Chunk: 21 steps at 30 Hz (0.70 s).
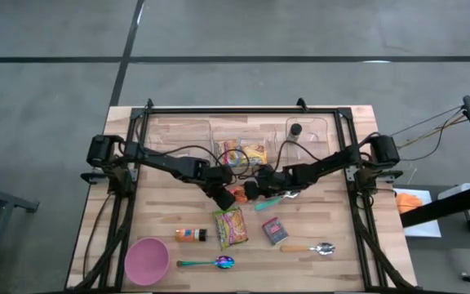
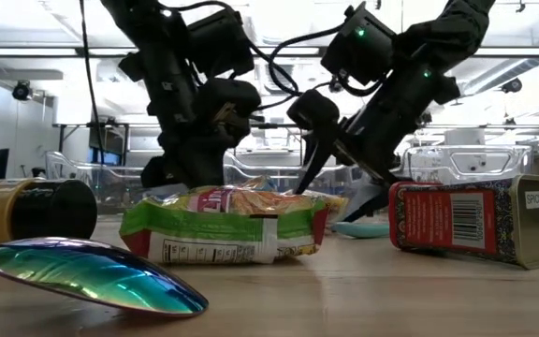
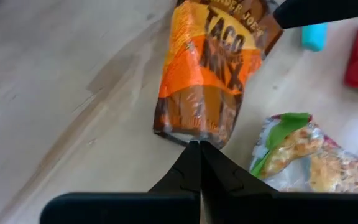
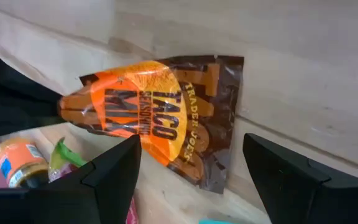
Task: Pick & Place Food Item
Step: Put the orange seasoning bag into the right transparent bin
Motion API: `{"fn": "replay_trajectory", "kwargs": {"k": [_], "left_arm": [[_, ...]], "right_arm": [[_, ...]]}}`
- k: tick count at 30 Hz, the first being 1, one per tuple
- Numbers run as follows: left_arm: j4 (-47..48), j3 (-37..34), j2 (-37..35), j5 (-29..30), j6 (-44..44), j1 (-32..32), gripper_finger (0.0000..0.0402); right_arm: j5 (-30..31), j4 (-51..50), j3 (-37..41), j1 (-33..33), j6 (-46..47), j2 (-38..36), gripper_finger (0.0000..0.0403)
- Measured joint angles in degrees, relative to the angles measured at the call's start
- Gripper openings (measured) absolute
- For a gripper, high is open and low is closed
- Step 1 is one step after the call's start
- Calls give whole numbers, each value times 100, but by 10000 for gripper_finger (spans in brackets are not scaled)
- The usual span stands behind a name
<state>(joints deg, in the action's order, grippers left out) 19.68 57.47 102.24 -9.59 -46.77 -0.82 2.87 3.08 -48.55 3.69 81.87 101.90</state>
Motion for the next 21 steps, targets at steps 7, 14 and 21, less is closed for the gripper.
{"fn": "replay_trajectory", "kwargs": {"k": [7, 14, 21], "left_arm": [[161, -15, 10, 60, 51, 0, 0], [149, -17, 10, 60, 49, 2, 0], [122, -22, 12, 62, 49, 6, 0]], "right_arm": [[-14, -28, 14, -13, 6, 33, 278], [-92, 64, 19, -51, -58, 61, 275], [-143, 180, 34, -53, -235, 84, 214]]}}
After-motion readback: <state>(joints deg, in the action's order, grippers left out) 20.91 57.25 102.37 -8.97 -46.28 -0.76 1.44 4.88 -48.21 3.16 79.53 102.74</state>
